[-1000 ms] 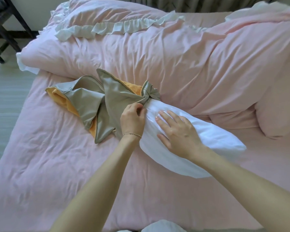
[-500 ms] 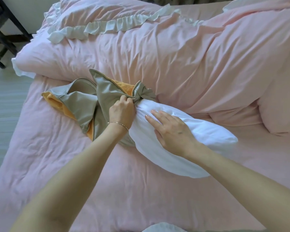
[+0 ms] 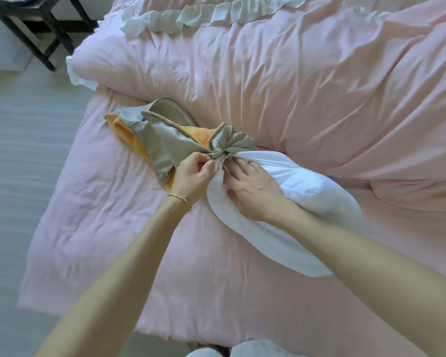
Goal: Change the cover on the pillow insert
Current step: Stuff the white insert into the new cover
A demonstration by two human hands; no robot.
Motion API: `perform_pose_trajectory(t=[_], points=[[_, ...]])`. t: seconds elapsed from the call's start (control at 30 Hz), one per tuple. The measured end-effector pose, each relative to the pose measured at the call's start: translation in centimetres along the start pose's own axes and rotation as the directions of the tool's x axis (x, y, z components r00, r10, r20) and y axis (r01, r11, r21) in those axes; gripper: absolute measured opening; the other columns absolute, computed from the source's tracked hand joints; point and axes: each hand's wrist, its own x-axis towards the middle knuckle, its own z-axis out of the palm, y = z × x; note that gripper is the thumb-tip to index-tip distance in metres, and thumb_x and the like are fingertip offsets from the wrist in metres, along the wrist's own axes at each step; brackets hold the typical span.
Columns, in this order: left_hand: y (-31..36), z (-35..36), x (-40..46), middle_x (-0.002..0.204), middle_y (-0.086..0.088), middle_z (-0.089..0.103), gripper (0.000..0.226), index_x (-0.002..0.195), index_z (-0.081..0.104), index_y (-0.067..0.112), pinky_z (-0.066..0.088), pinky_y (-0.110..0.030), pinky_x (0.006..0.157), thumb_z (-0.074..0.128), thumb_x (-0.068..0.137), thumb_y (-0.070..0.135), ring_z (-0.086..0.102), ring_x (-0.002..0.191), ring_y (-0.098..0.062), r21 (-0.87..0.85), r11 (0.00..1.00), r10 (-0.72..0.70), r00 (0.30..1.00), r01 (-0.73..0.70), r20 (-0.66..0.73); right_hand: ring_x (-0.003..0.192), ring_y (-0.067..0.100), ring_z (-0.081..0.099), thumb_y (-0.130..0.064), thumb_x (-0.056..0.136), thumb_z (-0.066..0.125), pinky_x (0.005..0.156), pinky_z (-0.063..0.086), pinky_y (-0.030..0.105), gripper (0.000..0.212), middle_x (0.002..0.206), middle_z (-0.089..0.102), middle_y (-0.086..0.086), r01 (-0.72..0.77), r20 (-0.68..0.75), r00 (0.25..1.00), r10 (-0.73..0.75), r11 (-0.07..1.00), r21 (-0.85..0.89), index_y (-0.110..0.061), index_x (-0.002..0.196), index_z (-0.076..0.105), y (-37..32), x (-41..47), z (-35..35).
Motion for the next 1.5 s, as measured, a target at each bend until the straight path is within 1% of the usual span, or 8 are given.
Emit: perform_pose_trajectory(t=[0.13,0.37,0.6,0.77,0.9,1.0,1.23,1.5], points=[[-0.9,-0.9,-1.4,0.061,0.004,0.052,0.027,0.067,0.053,0.019,0.040,-0.019,0.058,0.051,0.088,0.001,0.047,0.056,-0.005,-0.146,0.989,-0.027,1.000,0.025,-0.013,0.085,0.033,0.064,-0.021,0.078,0.031,0.080,0.053,0.039,0.046,0.087,0.068,0.015,0.042,-0.024,0.999,-0.043,0.998,-0.036,0.000,0.096,0.068,-1.4,4.0,1.9],[-3.9,0.1,-2.1,0.072,0.009,0.058,0.009,0.079,0.056,0.015,0.046,-0.027,0.072,0.058,0.088,0.013,0.057,0.073,-0.013,-0.025,0.997,-0.074,0.990,0.071,-0.120,0.083,0.029,0.065,-0.015,0.082,0.038,0.090,0.042,0.036,0.034,0.081,0.070,0.007,0.157,-0.109,0.980,-0.168,0.982,-0.102,-0.007,0.085,0.071,0.0,5.3,3.3],[0.0,4.8,0.9,0.097,-0.017,0.058,0.020,0.100,0.064,0.002,0.044,-0.033,0.080,0.058,0.081,0.006,0.056,0.091,-0.030,0.228,0.944,0.289,0.930,-0.237,-0.228,0.093,0.025,0.065,-0.043,0.084,0.046,0.085,0.047,0.046,0.040,0.101,0.070,0.003,-0.135,-0.364,0.925,0.109,0.990,-0.046,-0.017,0.103,0.069,7.1,2.4,-2.8],[1.4,7.8,0.6,0.095,-0.014,0.059,0.023,0.095,0.055,0.004,0.034,-0.032,0.072,0.059,0.087,0.025,0.054,0.089,-0.031,0.181,0.983,0.057,0.960,-0.007,-0.274,0.110,0.034,0.052,-0.071,0.076,0.028,0.089,0.038,0.048,0.079,0.130,0.051,0.010,-0.307,0.003,0.949,0.315,0.928,-0.212,-0.028,0.143,0.034,9.9,-1.1,-4.7],[1.3,9.1,0.2,0.102,-0.017,0.059,0.025,0.105,0.058,0.001,0.036,-0.028,0.081,0.057,0.088,0.019,0.055,0.096,-0.031,0.026,0.999,0.029,0.960,-0.023,-0.278,0.063,0.033,0.062,-0.053,0.082,0.033,0.058,0.047,0.036,0.063,0.076,0.063,0.017,-0.269,-0.103,0.963,0.250,0.919,-0.286,-0.008,0.116,0.062,8.9,-1.7,-4.2],[1.4,8.5,0.8,0.098,-0.012,0.063,0.022,0.103,0.058,0.002,0.036,-0.021,0.077,0.057,0.088,0.019,0.056,0.091,-0.025,-0.059,0.998,-0.008,0.961,-0.009,-0.276,0.045,0.029,0.056,-0.034,0.084,0.044,0.043,0.040,0.027,0.038,0.056,0.057,0.011,-0.192,-0.237,0.959,0.158,0.973,-0.128,-0.002,0.085,0.063,7.2,-1.1,-4.3],[3.4,3.2,-1.1,0.064,0.014,0.053,0.017,0.071,0.053,0.021,0.038,-0.009,0.060,0.062,0.083,0.014,0.051,0.058,0.006,-0.217,0.967,0.050,0.931,-0.136,-0.361,0.084,0.027,0.056,-0.027,0.093,0.054,0.071,0.036,0.032,0.027,0.087,0.064,0.011,-0.243,-0.223,0.883,0.413,0.808,0.537,-0.002,0.103,0.056,2.7,-0.9,-9.2],[0.8,1.6,-1.5,0.090,-0.010,0.062,0.014,0.089,0.065,0.008,0.042,-0.036,0.073,0.057,0.086,0.019,0.056,0.087,-0.026,0.403,0.884,0.279,0.959,-0.239,-0.044,0.093,0.006,0.057,-0.022,0.096,0.049,0.079,0.041,0.018,0.013,0.097,0.062,-0.004,-0.457,0.196,0.839,0.508,0.460,0.761,-0.017,0.105,0.057,2.9,-5.1,-3.5]])
